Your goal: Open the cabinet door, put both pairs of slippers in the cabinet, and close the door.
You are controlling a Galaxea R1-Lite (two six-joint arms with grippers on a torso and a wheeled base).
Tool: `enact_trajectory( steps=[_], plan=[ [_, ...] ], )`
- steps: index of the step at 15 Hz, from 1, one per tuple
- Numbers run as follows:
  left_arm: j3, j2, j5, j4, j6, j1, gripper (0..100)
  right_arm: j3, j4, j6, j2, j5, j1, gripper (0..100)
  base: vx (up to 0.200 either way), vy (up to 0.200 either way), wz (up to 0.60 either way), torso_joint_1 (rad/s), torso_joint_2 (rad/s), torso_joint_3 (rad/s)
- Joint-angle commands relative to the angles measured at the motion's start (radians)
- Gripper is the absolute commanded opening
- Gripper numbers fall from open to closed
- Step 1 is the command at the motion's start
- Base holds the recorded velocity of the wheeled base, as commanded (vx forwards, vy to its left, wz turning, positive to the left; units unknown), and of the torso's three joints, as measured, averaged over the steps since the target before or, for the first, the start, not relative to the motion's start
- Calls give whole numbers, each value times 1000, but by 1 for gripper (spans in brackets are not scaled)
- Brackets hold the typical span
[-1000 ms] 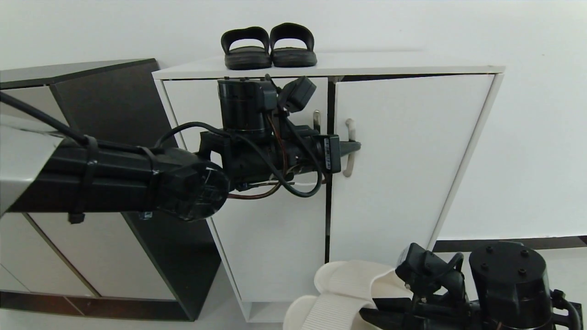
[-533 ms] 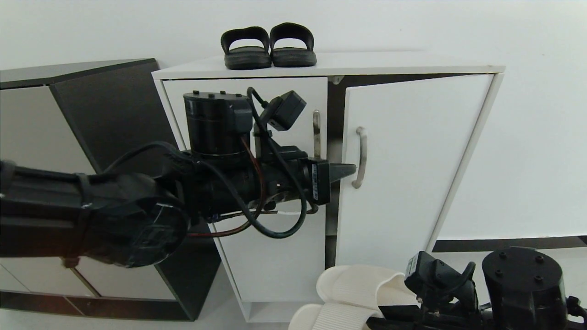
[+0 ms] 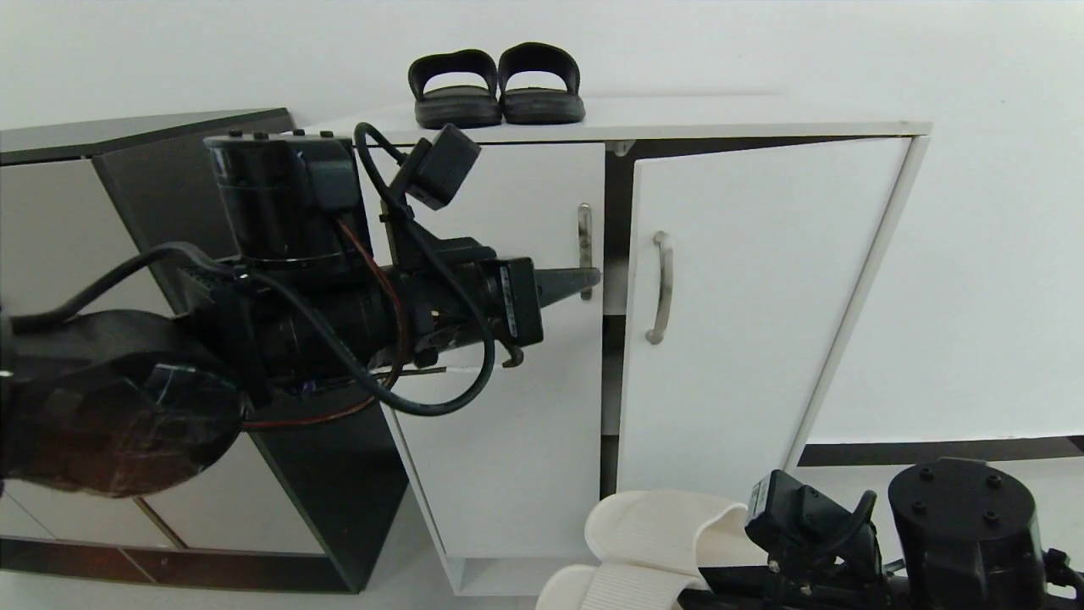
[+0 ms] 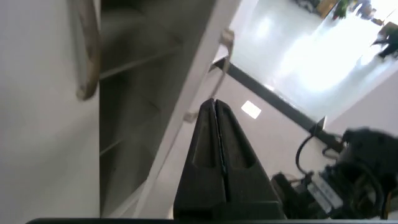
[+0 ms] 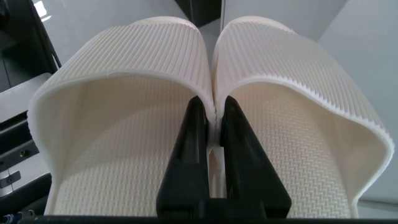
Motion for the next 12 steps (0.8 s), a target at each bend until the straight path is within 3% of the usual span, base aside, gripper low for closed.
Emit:
enact_trajectory(
  steps=[1, 4, 12],
  plan=[
    [-98, 87, 0, 4, -51, 20, 0, 4, 0, -4, 2, -1, 1, 0, 0, 0, 0, 0, 0, 0],
    [-195, 156, 0, 10, -56, 14, 0, 4, 0, -5, 2, -1, 2, 0, 0, 0, 0, 0, 0, 0],
    [-316, 231, -25, 10, -54, -22, 0, 1, -2, -5, 3, 3, 7, 0, 0, 0, 0, 0, 0, 0]
  ],
)
